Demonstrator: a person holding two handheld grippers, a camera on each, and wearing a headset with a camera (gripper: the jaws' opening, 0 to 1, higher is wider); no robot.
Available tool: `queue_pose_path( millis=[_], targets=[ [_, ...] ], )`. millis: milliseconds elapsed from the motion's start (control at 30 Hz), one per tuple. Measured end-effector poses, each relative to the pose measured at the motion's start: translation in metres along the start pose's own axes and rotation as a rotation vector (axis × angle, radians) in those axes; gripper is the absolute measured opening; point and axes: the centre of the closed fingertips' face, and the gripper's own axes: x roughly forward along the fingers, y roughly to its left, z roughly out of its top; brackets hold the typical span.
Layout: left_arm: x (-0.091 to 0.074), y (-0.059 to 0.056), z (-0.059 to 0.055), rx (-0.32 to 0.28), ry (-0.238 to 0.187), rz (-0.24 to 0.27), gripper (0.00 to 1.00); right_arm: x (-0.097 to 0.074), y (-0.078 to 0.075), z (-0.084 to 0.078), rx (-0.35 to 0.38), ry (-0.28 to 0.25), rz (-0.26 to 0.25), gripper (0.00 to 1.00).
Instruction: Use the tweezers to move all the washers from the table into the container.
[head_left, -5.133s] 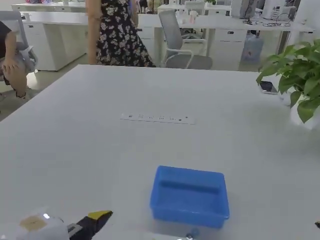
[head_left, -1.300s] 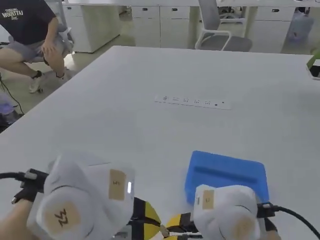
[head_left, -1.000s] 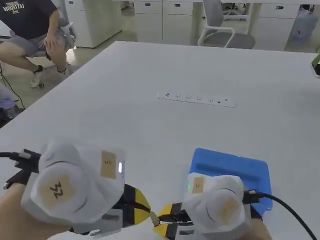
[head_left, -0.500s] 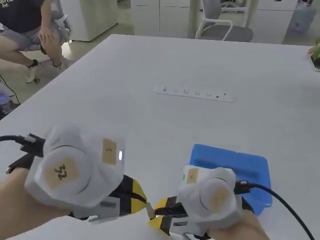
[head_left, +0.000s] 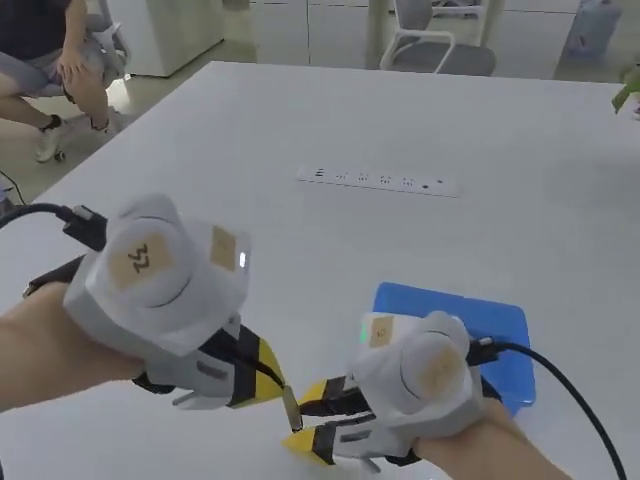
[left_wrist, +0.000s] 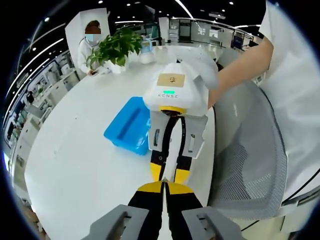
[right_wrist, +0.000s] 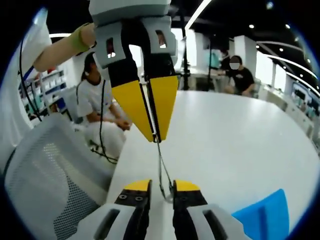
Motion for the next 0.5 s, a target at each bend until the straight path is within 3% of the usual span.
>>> queue_pose_path(
  millis=[167, 267, 300, 433, 500],
  targets=[
    [0.004, 0.001, 0.0, 0.002, 0.011, -0.024, 0.0, -0.002, -0.005, 0.013, 0.007, -0.028, 0.004, 0.11],
    [0.006, 0.003, 0.001, 0.006, 0.018, -0.025, 0.0, 0.0, -0.002, 0.012, -0.006, -0.008, 0.038, 0.04],
    [0.007, 0.002, 0.001, 0.002, 0.023, -0.031, 0.0, 0.0, -0.003, 0.012, -0.006, -0.006, 0.027, 0.05],
    [0.01, 0.005, 0.005, -0.022, -0.024, 0.006, 0.0, -0.002, -0.006, 0.009, 0.022, 0.018, 0.032, 0.04],
    [0.01, 0.011, 0.008, -0.073, -0.066, 0.07, 0.0, -0.002, -0.009, 0.008, 0.04, 0.018, 0.028, 0.03]
  ],
)
